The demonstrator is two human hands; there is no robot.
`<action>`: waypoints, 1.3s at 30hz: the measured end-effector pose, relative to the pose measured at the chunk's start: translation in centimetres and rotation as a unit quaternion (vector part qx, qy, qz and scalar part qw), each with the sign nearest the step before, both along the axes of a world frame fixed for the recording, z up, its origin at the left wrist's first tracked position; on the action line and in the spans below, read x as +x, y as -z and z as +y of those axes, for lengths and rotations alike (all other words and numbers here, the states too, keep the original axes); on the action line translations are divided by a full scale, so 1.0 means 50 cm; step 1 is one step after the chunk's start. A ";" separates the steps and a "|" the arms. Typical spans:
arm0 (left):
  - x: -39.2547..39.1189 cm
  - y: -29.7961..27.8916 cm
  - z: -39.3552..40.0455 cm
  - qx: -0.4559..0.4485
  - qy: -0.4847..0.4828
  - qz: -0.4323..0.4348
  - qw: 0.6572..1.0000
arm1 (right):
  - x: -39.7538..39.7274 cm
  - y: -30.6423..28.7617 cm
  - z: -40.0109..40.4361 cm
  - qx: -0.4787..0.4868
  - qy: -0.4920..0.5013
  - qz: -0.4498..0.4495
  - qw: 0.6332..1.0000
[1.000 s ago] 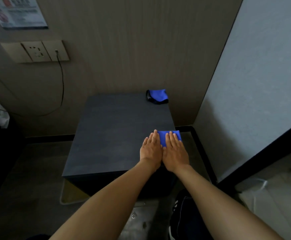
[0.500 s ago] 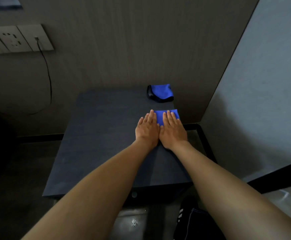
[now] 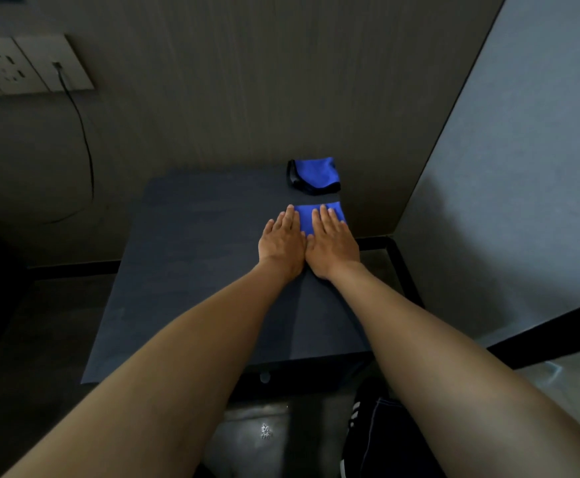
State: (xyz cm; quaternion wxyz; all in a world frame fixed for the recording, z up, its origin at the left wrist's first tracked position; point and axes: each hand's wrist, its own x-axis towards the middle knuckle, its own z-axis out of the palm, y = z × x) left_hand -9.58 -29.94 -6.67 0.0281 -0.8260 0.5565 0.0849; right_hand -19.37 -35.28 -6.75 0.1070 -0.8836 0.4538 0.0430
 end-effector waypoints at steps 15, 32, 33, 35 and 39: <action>-0.142 0.012 0.314 -0.028 0.003 0.027 0.999 | -0.146 -0.013 0.310 0.042 0.006 -0.004 0.999; -0.143 -0.030 0.445 -0.032 0.055 0.011 0.998 | -0.213 -0.066 0.422 0.048 -0.082 0.050 0.994; -0.143 -0.031 0.451 -0.045 0.053 0.014 0.997 | -0.219 -0.073 0.423 0.053 -0.091 0.044 0.994; -0.140 -0.037 0.460 -0.086 0.043 0.039 0.995 | -0.231 -0.090 0.417 0.030 -0.108 0.019 0.994; -0.116 -0.076 0.458 -0.144 -0.007 0.135 0.980 | -0.246 -0.146 0.402 -0.062 -0.120 -0.031 0.990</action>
